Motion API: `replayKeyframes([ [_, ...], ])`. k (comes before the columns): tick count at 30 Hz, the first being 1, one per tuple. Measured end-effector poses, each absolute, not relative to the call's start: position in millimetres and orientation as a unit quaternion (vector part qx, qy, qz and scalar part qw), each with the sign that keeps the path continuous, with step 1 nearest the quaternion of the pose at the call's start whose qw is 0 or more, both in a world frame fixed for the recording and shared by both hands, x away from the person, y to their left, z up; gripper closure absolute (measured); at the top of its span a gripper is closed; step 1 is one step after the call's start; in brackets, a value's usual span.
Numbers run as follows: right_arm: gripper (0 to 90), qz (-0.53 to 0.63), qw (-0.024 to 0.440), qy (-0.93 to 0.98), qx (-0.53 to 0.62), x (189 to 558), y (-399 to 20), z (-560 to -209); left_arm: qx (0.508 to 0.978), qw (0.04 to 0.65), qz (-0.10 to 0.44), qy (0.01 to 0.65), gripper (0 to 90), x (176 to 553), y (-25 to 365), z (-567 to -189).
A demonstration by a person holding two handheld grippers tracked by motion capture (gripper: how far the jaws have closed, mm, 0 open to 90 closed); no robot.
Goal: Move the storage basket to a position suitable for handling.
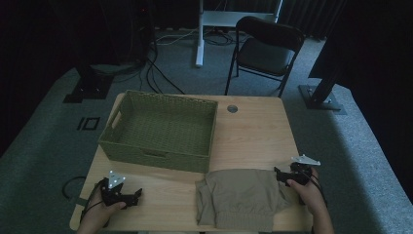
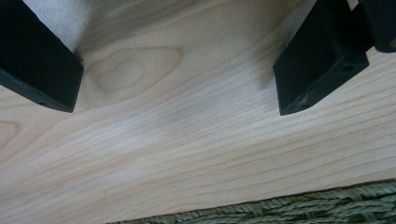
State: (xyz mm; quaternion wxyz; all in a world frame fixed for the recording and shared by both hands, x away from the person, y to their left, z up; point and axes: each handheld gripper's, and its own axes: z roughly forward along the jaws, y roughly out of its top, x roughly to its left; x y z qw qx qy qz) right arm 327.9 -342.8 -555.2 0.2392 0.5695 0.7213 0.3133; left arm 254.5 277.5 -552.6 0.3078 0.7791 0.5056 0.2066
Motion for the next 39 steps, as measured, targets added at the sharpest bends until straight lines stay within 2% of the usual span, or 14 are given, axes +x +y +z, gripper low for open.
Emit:
replayKeyframes([
  [10, 11.5, 0.312, 0.242, 0.719, 0.572, 328.8, -342.3, -555.1, 0.791, 0.31, 0.204, 0.486, 2.0, 252.3, 289.9, -552.1],
  [20, 11.5, 0.321, 0.234, 0.704, 0.588, 333.1, -340.5, -551.4, 0.78, 0.306, 0.207, 0.505, 2.1, 253.8, 301.6, -548.2],
  [23, 11.5, 0.342, 0.223, 0.698, 0.589, 334.2, -338.8, -546.5, 0.779, 0.31, 0.206, 0.504, 2.1, 254.4, 303.5, -547.5],
  [39, 11.5, 0.377, 0.23, 0.693, 0.569, 340.3, -315.5, -511.2, 0.771, 0.327, 0.215, 0.502, 2.1, 264.1, 316.6, -525.4],
])
